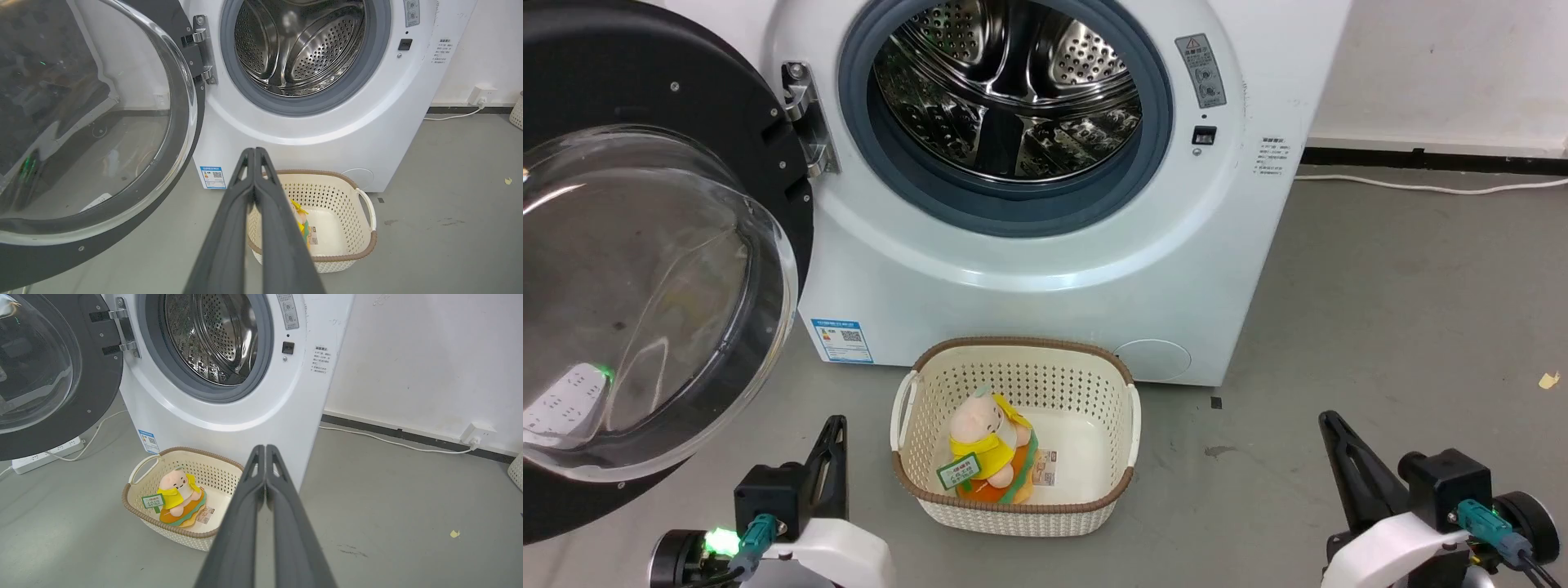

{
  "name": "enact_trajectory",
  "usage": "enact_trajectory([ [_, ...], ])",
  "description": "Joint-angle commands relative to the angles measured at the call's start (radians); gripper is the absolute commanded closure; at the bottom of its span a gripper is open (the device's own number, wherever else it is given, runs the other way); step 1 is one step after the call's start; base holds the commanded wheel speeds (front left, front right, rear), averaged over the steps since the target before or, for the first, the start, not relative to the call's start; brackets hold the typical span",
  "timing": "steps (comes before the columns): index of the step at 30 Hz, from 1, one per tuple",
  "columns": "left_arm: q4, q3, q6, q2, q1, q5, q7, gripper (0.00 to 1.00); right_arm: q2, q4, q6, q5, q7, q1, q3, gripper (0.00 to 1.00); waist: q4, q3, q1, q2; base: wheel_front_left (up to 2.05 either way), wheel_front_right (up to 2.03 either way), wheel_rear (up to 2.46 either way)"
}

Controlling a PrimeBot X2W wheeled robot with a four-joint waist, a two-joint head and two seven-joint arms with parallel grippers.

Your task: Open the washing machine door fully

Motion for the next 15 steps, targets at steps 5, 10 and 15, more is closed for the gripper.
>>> enact_trajectory([
  [5,-0.004,0.001,-0.005,0.001,-0.015,0.003,0.000,1.00,0.005,-0.005,0.001,-0.008,0.001,-0.013,0.000,1.00,0.000,0.000,0.0001,0.0000,0.00,0.00,0.00],
  [10,-0.004,0.001,-0.005,0.001,-0.015,0.003,0.000,1.00,0.005,-0.005,0.001,-0.008,0.001,-0.013,0.000,1.00,0.000,0.000,0.0001,0.0000,0.00,0.00,0.00],
  [15,-0.004,0.001,-0.005,0.001,-0.015,0.003,0.000,1.00,0.005,-0.005,0.001,-0.008,0.001,-0.013,0.000,1.00,0.000,0.000,0.0001,0.0000,0.00,0.00,0.00],
])
